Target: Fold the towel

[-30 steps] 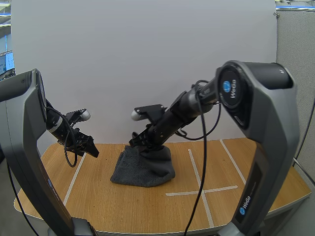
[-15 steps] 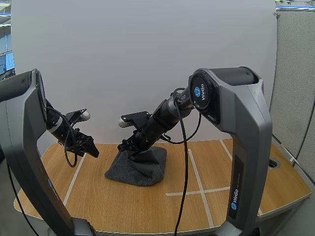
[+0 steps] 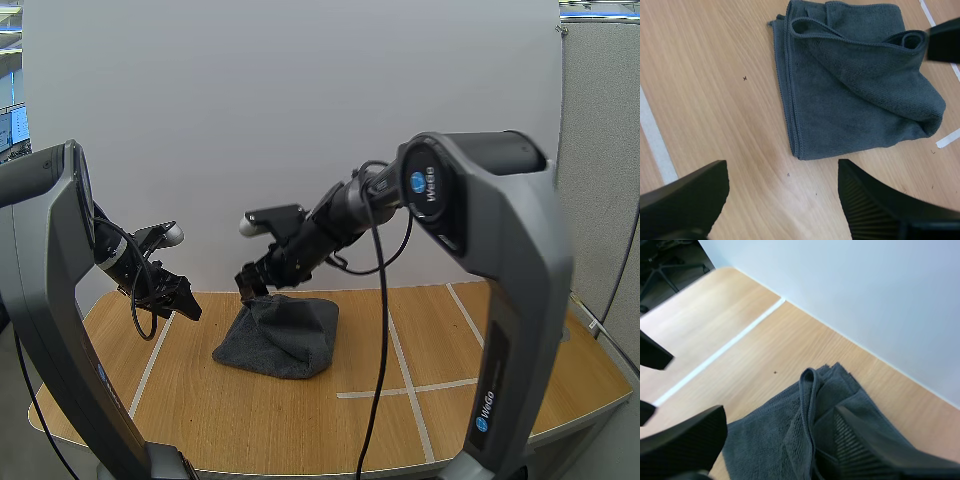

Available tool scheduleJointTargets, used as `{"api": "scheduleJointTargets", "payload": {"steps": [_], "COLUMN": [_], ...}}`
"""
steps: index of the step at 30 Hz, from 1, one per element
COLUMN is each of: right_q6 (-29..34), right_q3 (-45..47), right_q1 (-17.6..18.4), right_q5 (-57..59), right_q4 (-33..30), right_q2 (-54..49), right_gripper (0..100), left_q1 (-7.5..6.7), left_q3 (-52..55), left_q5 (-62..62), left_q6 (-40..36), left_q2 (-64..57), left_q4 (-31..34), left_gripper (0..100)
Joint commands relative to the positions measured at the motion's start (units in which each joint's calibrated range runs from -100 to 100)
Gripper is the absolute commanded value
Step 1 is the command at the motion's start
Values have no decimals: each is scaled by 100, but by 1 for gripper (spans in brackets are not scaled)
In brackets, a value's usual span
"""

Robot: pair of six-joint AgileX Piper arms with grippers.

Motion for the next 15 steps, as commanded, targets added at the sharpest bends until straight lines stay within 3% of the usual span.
{"api": "scheduleJointTargets", "payload": {"steps": [1, 7, 8, 9, 11, 12, 13, 14, 15], "right_q6": [456, 805, 805, 805, 795, 785, 773, 763, 763], "right_q3": [-33, -19, 13, 69, 244, 323, 458, 557, 646], "right_q1": [-290, -690, -749, -822, -961, -992, -1046, -1064, -1081], "right_q5": [1276, 2156, 2258, 2258, 2171, 2078, 1734, 1408, 1087], "right_q4": [-752, -1859, -1870, -1870, -1870, -1870, -1870, -1870, -1884], "right_q2": [-1236, -1583, -1583, -1583, -1560, -1545, -1506, -1479, -1411], "right_gripper": [100, 100, 94, 76, 26, 10, 0, 0, 0], "left_q1": [14, 14, 14, 14, 14, 14, 14, 14, 14], "left_q3": [26, 26, 26, 26, 26, 26, 26, 26, 26], "left_q5": [162, 162, 162, 162, 162, 162, 162, 162, 162], "left_q6": [59, 168, 179, 193, 200, 200, 200, 200, 200], "left_q2": [-58, -58, -58, -58, -58, -58, -58, -58, -58], "left_q4": [-79, -79, -79, -79, -53, -38, -22, -22, -22], "left_gripper": [100, 100, 100, 100, 100, 93, 81, 72, 47]}}
